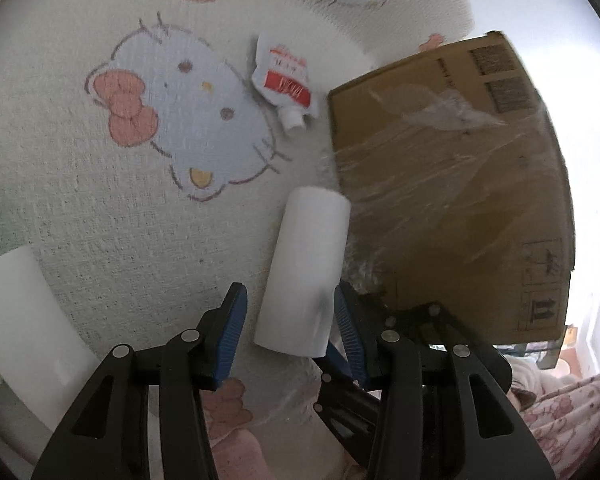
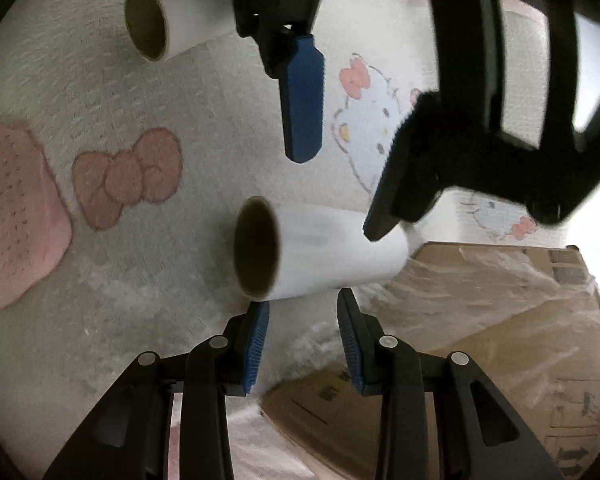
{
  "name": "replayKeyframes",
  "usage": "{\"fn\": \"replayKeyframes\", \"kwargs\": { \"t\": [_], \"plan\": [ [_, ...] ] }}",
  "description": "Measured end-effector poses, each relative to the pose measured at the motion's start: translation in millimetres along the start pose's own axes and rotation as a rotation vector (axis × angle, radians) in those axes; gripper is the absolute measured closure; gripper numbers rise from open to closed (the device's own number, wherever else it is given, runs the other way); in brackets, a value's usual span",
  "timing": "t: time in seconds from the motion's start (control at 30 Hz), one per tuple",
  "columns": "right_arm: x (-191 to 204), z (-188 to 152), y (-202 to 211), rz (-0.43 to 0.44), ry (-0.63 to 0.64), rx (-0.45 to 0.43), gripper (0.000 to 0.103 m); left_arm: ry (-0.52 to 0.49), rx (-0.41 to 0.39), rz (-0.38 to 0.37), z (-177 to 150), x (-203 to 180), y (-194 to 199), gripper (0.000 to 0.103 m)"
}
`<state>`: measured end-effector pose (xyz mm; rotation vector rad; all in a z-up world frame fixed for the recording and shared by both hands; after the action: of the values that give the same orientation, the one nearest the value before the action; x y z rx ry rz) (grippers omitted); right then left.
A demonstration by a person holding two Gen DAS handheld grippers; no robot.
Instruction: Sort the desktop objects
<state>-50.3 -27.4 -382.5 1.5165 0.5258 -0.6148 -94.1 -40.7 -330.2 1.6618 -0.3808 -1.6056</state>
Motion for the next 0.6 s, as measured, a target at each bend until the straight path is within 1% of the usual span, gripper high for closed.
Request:
{"fn": "replayKeyframes", "kwargs": {
  "t": [0.07,0.13,0.3,0.37,0.43,0.5,0.6],
  "plan": [
    [-4,6,3,0.007,-0.036,-0.042,0.072,0.029,0.014,-0.022,2,2,-2,0.055],
    [-7,10,4,0.003,-0.069,-0.077,0.072,0.026,0.019,-0.012,3,5,-3,0.06],
    [-9,20,4,-0.047,-0.067,-0.108,0.072,0.047,-0.022,-0.003,2,12,6,0.062],
    [-8,26,7,-0.054,-0.062,-0.127,0.072,0.061,-0.045,0.013,2,16,13,0.062],
    [-5,34,11,-0.059,-0.056,-0.162,0.072,0.082,-0.072,0.026,-1,22,22,0.064],
    [-3,44,13,-0.073,-0.047,-0.19,0.072,0.111,-0.098,0.02,-3,27,33,0.066],
    [0,58,18,-0.098,-0.014,-0.209,0.072,0.149,-0.14,0.017,-7,33,47,0.066]
  ]
}}
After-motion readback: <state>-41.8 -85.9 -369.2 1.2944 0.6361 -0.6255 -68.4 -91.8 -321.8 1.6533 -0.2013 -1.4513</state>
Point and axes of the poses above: each gripper's, at about its wrist camera, not at the fingertips, and y roughly against the way its jaws point, x to its left, z to its top, the point moved 8 cm from there along -y, roughly the way its jaws point
